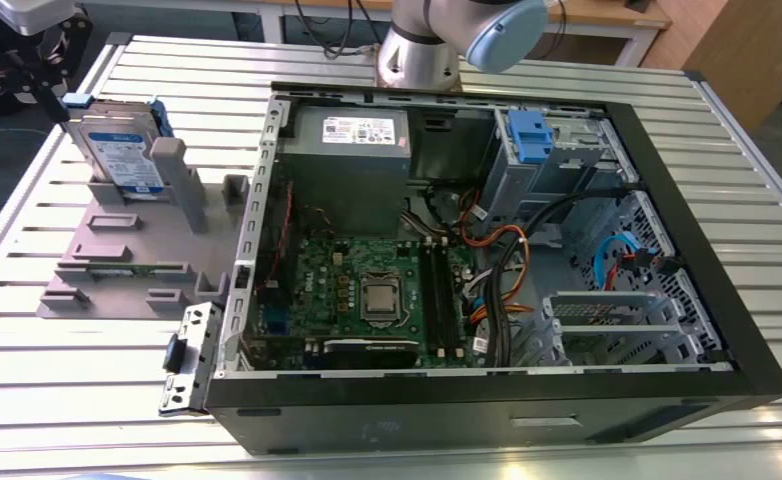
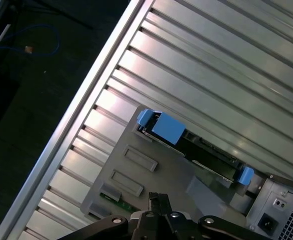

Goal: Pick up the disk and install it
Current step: 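Pick up the disk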

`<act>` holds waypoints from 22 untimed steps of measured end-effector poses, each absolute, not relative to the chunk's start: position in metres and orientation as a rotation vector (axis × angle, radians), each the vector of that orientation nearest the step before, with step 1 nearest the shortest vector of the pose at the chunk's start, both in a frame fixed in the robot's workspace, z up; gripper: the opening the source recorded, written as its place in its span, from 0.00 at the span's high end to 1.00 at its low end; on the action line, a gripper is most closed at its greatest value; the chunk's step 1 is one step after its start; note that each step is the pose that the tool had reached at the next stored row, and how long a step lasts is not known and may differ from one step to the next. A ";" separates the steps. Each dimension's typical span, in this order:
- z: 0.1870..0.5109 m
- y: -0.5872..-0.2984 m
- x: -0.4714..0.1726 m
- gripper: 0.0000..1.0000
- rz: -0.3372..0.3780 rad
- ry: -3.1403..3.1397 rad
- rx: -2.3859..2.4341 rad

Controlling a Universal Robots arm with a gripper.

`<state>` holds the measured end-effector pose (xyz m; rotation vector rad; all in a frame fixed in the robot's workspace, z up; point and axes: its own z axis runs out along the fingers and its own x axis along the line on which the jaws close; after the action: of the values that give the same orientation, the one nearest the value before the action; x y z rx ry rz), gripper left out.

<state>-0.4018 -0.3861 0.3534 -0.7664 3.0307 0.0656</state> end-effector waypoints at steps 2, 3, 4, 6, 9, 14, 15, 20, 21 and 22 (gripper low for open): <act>0.353 -0.386 -0.402 0.89 0.066 3.029 -0.772; 0.353 -0.386 -0.402 0.89 0.066 3.029 -0.774; 0.353 -0.386 -0.402 0.89 0.066 3.028 -0.777; 0.353 -0.386 -0.402 0.89 0.066 3.027 -0.782; 0.353 -0.386 -0.402 0.89 0.066 3.026 -0.788; 0.353 -0.386 -0.402 0.89 0.066 3.023 -0.799; 0.353 -0.386 -0.402 0.89 0.066 3.022 -0.801; 0.353 -0.386 -0.402 0.89 0.066 3.019 -0.813; 0.353 -0.386 -0.402 0.89 0.066 3.019 -0.815; 0.353 -0.386 -0.402 0.89 0.066 3.018 -0.817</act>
<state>-0.4018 -0.3861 0.3534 -0.8172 3.0181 0.0660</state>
